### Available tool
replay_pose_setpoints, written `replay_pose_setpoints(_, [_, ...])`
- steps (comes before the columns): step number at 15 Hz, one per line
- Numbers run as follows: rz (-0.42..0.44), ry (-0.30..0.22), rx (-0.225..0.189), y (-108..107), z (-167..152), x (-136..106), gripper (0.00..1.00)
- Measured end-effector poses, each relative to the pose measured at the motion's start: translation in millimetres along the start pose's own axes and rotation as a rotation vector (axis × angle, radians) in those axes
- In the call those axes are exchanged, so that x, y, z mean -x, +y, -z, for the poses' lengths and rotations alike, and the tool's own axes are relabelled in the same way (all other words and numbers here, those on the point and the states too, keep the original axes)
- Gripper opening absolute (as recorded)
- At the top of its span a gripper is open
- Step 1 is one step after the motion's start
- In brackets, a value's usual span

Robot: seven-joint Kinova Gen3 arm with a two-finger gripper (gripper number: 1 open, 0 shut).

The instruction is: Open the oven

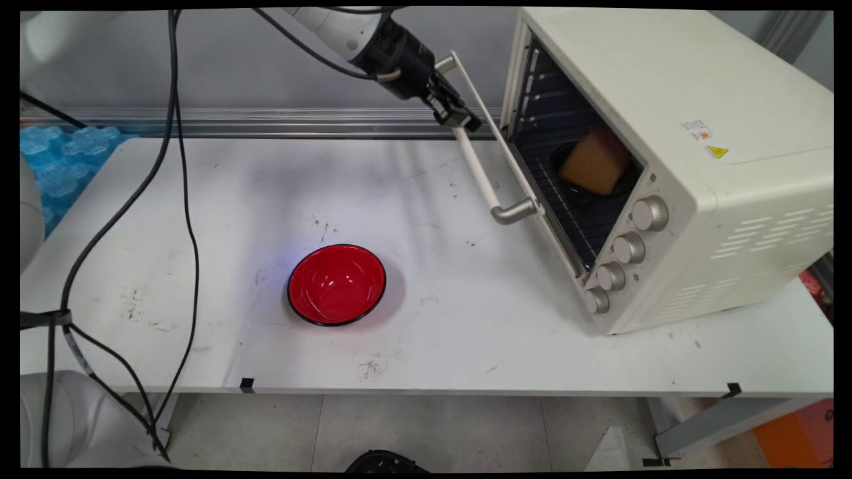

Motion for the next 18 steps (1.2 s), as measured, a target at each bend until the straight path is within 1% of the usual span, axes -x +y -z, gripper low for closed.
replay_pose_setpoints(3, [0.006,0.0,-0.007,1,-3,10,0.0])
replay_pose_setpoints(7, [0.018,0.013,-0.019,1,-6,29,0.0])
replay_pose_setpoints(13, [0.02,0.041,-0.022,3,-12,65,0.0])
replay_pose_setpoints(18, [0.003,0.057,-0.018,3,-19,98,0.0])
